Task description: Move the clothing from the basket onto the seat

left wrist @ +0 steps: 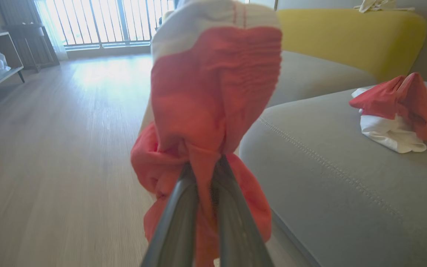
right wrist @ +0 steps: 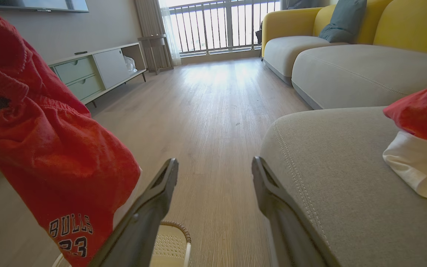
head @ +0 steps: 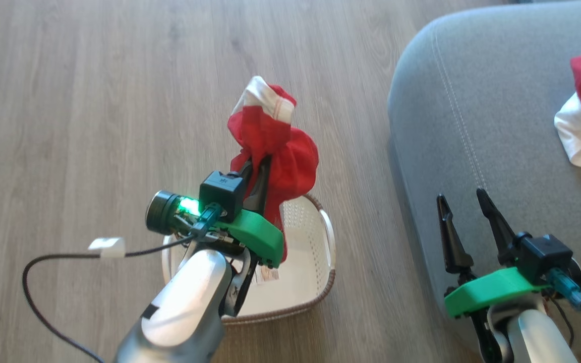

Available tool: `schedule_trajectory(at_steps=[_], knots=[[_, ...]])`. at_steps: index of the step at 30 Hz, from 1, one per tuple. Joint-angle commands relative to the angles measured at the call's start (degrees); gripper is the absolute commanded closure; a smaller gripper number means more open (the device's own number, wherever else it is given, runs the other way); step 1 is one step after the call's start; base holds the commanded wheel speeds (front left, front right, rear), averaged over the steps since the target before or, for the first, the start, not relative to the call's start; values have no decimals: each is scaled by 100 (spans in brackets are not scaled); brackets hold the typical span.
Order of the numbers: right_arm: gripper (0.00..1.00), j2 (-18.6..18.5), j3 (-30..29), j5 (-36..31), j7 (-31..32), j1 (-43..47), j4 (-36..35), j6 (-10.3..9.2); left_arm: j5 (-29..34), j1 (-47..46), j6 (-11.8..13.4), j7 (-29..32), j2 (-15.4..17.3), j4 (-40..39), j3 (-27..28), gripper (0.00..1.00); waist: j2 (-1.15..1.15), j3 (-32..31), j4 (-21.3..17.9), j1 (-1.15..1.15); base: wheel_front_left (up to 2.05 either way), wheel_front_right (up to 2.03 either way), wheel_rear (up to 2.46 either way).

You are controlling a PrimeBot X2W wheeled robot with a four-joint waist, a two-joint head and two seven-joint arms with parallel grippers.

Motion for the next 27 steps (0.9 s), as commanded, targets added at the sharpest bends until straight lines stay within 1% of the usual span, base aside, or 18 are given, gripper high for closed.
schedule_trajectory(at_steps=[1,6,9,13,21,27], knots=[[0,19,101,-33,-6,-23,-150,41,75,-105,-44,-72,56,-456,297,100,-1,-201,87,1,0,0,0],[0,41,89,-57,-6,147,-134,41,146,137,-167,-73,56,-1399,472,100,-1,-442,197,1,0,0,0],[0,49,150,-62,-6,213,-106,41,82,172,-172,-73,56,-1841,518,100,-1,-534,230,1,0,0,0],[0,56,238,-73,-6,243,-88,41,35,132,-128,-73,56,-2276,437,100,-1,-618,263,1,0,0,0],[0,62,287,-83,-6,356,-87,41,21,-20,37,-73,56,-2827,155,100,-1,-752,314,1,0,0,0],[0,64,307,-91,-6,371,-54,41,4,-21,80,-73,56,-2921,91,100,-1,-801,306,1,0,0,0]])
